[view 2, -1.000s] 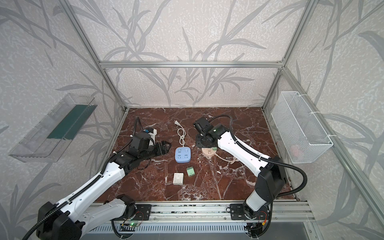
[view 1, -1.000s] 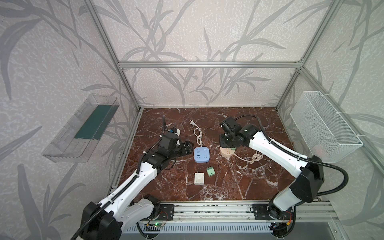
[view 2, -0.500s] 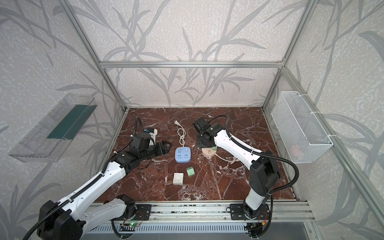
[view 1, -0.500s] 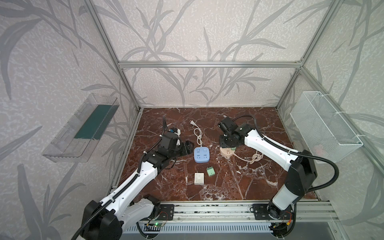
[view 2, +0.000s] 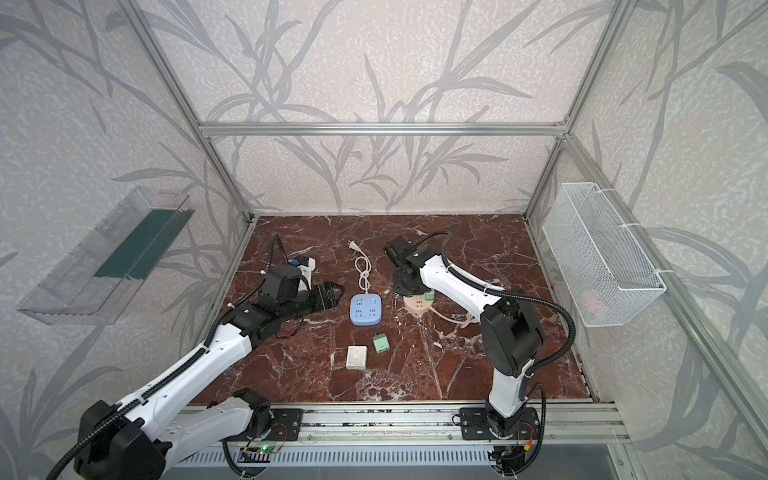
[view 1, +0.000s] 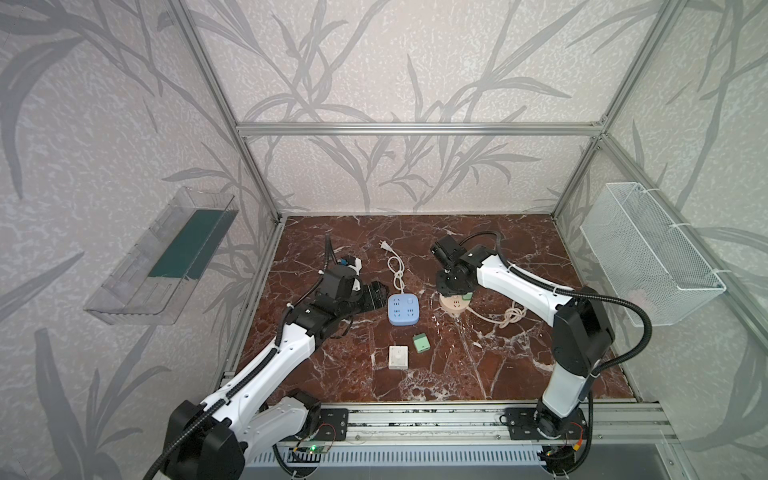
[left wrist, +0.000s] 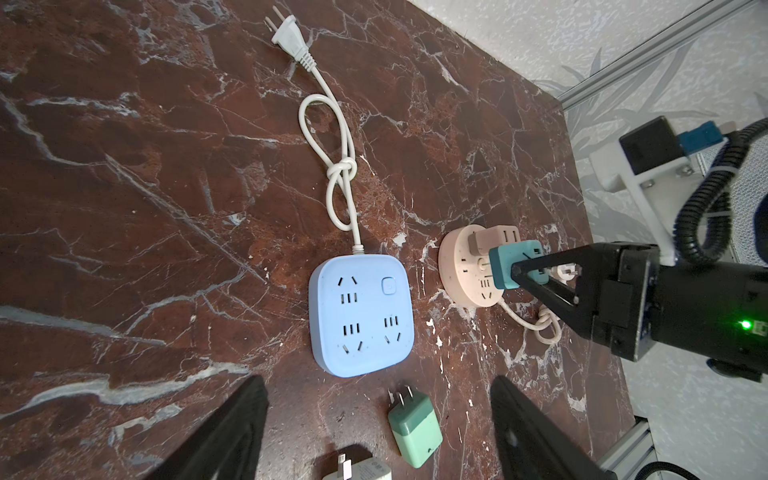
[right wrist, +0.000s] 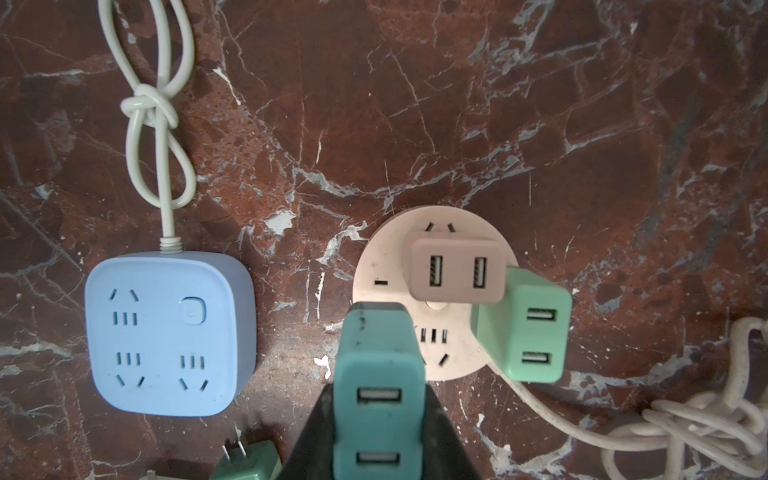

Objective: Insert the plug
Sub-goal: 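Carry the teal charger over the round pink strip with the right gripper, then lower the teal charger prongs-down onto the pink strip with the right gripper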

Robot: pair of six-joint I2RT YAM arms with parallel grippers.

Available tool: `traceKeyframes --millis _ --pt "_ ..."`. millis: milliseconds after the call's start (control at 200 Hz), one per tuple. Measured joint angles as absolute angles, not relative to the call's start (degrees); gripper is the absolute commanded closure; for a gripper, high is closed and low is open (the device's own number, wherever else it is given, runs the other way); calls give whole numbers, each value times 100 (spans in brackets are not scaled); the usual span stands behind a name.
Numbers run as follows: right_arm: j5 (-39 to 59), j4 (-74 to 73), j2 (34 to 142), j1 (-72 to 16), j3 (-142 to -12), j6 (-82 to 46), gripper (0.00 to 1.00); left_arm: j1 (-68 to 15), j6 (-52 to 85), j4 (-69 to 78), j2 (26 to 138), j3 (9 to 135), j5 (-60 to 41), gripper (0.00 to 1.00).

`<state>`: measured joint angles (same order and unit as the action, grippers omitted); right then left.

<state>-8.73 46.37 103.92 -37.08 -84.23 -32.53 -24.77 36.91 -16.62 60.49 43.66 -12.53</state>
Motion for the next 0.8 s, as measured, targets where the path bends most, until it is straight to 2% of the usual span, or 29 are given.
traceKeyframes --millis 800 --pt "-764 4307 10580 -3636 -8241 -3299 100 -2434 3710 -1566 6049 4364 -1358 19"
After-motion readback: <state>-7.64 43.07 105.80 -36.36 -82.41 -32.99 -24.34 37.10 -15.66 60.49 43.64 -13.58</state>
